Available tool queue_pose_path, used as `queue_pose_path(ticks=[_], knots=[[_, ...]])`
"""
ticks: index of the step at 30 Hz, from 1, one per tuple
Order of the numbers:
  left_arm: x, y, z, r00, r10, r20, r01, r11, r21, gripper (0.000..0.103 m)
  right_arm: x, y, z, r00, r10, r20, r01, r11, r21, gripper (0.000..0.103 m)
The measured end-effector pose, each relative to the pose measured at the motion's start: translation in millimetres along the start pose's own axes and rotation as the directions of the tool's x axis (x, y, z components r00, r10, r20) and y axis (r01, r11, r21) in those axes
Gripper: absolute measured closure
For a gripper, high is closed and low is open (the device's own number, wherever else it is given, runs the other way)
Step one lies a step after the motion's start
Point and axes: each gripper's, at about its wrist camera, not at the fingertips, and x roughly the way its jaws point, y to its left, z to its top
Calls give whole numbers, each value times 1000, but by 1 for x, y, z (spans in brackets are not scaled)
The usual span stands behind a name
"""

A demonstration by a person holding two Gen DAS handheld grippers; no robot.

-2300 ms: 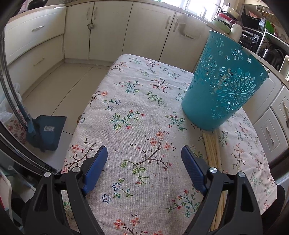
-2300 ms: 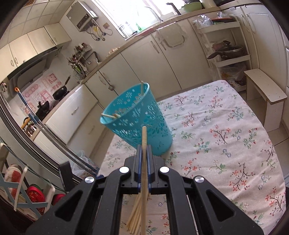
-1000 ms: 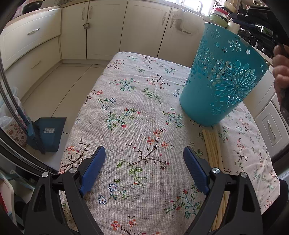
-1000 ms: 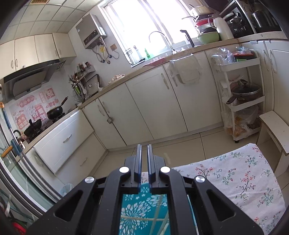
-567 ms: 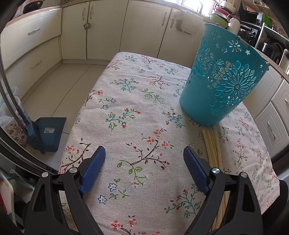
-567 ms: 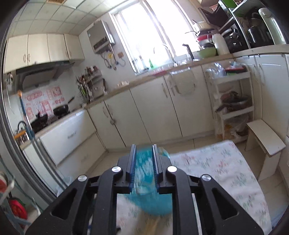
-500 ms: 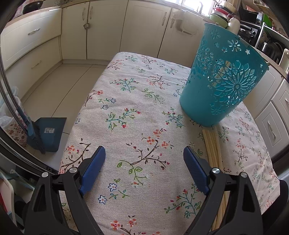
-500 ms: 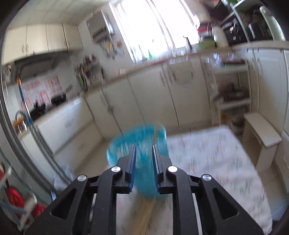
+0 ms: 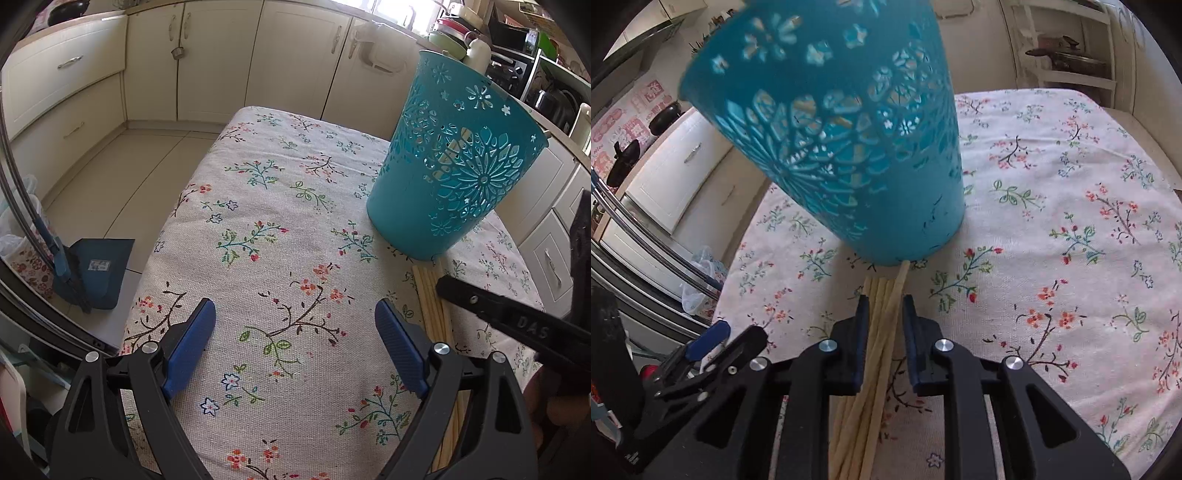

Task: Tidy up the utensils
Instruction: 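Return the right tool to the bundle and grasp another chopstick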

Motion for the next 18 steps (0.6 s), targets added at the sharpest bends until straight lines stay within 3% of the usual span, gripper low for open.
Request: queue_pose_path(ticks=[5, 13, 18], knots=[[0, 1, 0, 1000, 2, -1, -2, 1000, 1, 19, -5, -5, -2, 1000, 26, -1, -26, 1000, -3, 97], [3, -7, 2, 1000, 8, -22, -7, 999, 38, 19, -29, -30, -12, 1000, -15, 14, 16, 1000, -4, 97], [8, -34, 2, 996, -54, -65, 61, 992, 109, 18, -37, -40, -16, 998, -55, 31, 56, 998, -31, 97]])
